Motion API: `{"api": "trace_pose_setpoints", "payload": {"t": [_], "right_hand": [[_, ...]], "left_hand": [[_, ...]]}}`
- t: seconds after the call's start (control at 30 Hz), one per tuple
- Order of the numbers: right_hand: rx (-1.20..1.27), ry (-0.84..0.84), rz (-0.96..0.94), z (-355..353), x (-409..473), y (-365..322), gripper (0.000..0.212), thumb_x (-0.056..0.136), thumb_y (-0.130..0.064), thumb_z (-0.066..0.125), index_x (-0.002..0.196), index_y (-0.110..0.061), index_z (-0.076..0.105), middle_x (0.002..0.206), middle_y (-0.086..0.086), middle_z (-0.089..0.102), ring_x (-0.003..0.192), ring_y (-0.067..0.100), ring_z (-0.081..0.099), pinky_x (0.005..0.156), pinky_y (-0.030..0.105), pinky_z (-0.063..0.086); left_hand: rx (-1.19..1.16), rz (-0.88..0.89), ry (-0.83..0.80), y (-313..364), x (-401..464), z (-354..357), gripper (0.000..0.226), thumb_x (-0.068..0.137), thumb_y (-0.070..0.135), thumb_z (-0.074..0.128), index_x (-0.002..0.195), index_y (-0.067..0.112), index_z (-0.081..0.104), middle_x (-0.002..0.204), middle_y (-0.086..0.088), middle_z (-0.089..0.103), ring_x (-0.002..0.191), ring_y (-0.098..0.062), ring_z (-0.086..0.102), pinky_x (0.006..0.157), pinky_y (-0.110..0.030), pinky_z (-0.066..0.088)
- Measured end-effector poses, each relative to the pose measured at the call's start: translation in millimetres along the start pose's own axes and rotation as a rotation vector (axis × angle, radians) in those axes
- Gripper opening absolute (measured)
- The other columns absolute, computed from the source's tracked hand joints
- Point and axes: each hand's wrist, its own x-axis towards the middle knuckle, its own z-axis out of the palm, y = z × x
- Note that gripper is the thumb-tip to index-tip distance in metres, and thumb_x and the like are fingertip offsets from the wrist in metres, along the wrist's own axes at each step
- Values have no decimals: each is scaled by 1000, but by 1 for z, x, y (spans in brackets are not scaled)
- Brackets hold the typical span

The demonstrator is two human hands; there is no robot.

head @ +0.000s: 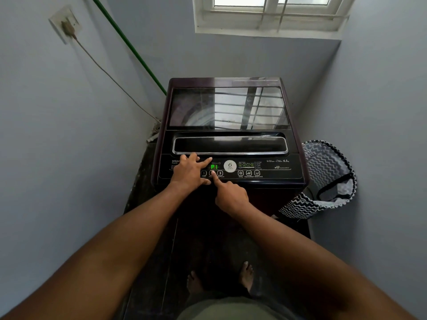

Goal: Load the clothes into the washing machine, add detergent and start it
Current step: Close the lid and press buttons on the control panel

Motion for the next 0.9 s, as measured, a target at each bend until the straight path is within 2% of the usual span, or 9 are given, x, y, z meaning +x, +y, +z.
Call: {"api": "trace_pose_setpoints", "payload": {"t": [0.2, 0.37, 0.47, 0.57, 0.7, 0.73, 0.83, 0.9], "right_hand": [[-20, 20, -41, -7, 9, -7, 75, 93, -23, 54, 158, -19, 18, 119, 13, 63, 105, 33, 64, 75, 40, 49], [9, 19, -75, -16, 17, -19, 57, 93, -17, 51, 146, -1, 38, 122, 14, 62, 108, 35, 64, 83, 44, 51], [1, -30, -105, -22, 20, -24, 41, 92, -20, 53, 129, -3, 53, 128, 15, 58, 110, 36, 62, 86, 45, 51], [-20, -56, -129, -21, 23, -27, 36, 90, -25, 56, 122, -9, 57, 130, 15, 55, 110, 36, 62, 84, 44, 49], [-84, -64, -165, -9, 20, -22, 51, 89, -24, 57, 139, -24, 49, 155, 18, 34, 114, 39, 60, 85, 47, 51], [-88, -46, -166, -5, 17, -19, 57, 89, -23, 56, 145, -24, 43, 155, 17, 35, 113, 38, 61, 83, 46, 51], [-55, 18, -107, 4, 11, -12, 78, 88, -16, 53, 157, -10, 17, 124, 13, 64, 101, 33, 66, 78, 43, 52], [-37, 33, -86, 6, 9, -11, 80, 88, -15, 51, 157, -7, 11, 115, 12, 67, 100, 34, 67, 77, 41, 50]], "left_hand": [[-29, -19, -8, 2, 2, 2, 83, 78, 62, 69, 149, 49, 29, 137, 1, 40, 123, -24, 38, 90, -38, 49], [-31, -27, -2, 3, 3, 3, 74, 84, 58, 66, 149, 49, 31, 136, 0, 40, 121, -24, 39, 88, -38, 49], [-37, -33, -2, 3, 3, 4, 69, 88, 51, 65, 148, 49, 31, 136, 0, 39, 122, -24, 38, 87, -37, 49], [-61, -36, -2, 3, 2, 5, 66, 91, 44, 64, 148, 49, 32, 137, -1, 39, 123, -25, 38, 88, -39, 49], [-73, -43, 0, 5, 1, 5, 68, 88, 50, 65, 148, 49, 33, 137, 0, 39, 123, -25, 38, 89, -38, 49], [-73, -44, -2, 5, 1, 4, 71, 86, 53, 66, 148, 49, 32, 137, 0, 39, 123, -24, 38, 89, -38, 49], [-67, -50, -10, 5, 1, 3, 77, 82, 57, 69, 148, 50, 31, 138, 1, 39, 123, -24, 38, 89, -37, 49], [-69, -52, -13, 6, 0, 3, 78, 80, 58, 69, 148, 50, 32, 138, 1, 39, 123, -24, 38, 90, -38, 49]]}}
